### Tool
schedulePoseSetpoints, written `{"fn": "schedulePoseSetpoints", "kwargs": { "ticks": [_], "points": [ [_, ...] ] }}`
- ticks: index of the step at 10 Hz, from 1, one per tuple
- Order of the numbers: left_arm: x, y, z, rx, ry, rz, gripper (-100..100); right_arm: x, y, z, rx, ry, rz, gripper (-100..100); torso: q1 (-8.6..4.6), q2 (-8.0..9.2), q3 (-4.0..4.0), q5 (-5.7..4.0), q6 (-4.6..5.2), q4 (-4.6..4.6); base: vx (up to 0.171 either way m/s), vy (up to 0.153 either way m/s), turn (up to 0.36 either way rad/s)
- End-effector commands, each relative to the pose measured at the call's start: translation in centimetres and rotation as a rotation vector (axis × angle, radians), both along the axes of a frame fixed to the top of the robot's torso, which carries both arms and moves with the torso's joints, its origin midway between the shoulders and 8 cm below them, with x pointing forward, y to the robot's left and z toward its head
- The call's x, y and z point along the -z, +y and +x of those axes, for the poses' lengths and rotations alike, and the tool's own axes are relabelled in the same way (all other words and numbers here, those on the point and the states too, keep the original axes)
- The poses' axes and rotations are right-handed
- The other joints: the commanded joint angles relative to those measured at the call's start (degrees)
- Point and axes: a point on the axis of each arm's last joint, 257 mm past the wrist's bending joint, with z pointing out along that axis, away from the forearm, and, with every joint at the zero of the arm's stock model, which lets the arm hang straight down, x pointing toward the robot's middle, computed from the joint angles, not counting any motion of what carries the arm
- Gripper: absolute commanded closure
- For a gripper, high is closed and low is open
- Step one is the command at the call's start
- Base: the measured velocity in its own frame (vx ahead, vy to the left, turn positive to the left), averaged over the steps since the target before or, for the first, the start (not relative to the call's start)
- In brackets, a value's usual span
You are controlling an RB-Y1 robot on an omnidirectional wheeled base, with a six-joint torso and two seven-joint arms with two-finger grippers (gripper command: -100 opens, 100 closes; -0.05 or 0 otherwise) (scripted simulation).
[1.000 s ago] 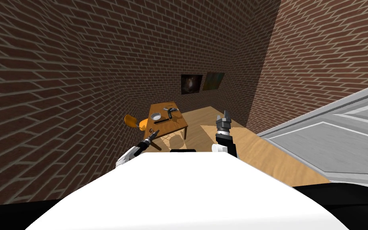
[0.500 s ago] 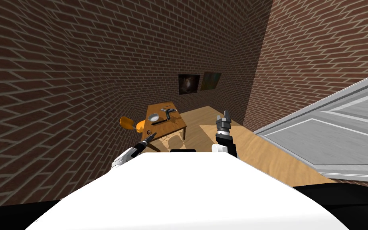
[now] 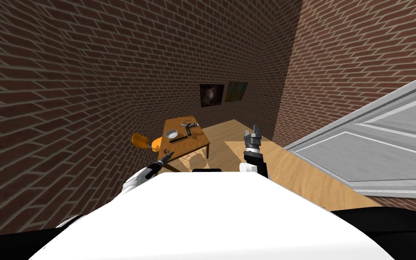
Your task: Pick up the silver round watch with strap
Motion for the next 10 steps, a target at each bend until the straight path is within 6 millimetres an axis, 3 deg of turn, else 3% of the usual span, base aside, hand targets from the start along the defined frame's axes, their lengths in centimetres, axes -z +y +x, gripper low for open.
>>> {"fn": "schedulePoseSetpoints", "kwargs": {
  "ticks": [1,6,10],
  "points": [
    [0.9,2.4,-1.4,-0.023,0.049,0.037,-100,0.0,0.0,0.0,0.0,0.0,0.0,0,0.0,0.0,0.0,0.0,0.0,0.0,0.038,0.002,-0.081],
    [2.2,6.8,-3.4,-0.062,0.131,0.108,-100,0.0,0.0,0.0,0.0,0.0,0.0,0,0.0,-0.04,-0.02,-0.01,0.0,-0.01,0.045,0.004,-0.068],
    [3.0,8.5,-4.9,-0.086,0.172,0.128,-100,0.0,0.0,0.0,0.0,0.0,0.0,0,0.02,0.01,0.01,0.0,0.01,0.01,0.028,0.008,-0.029]
  ]
}}
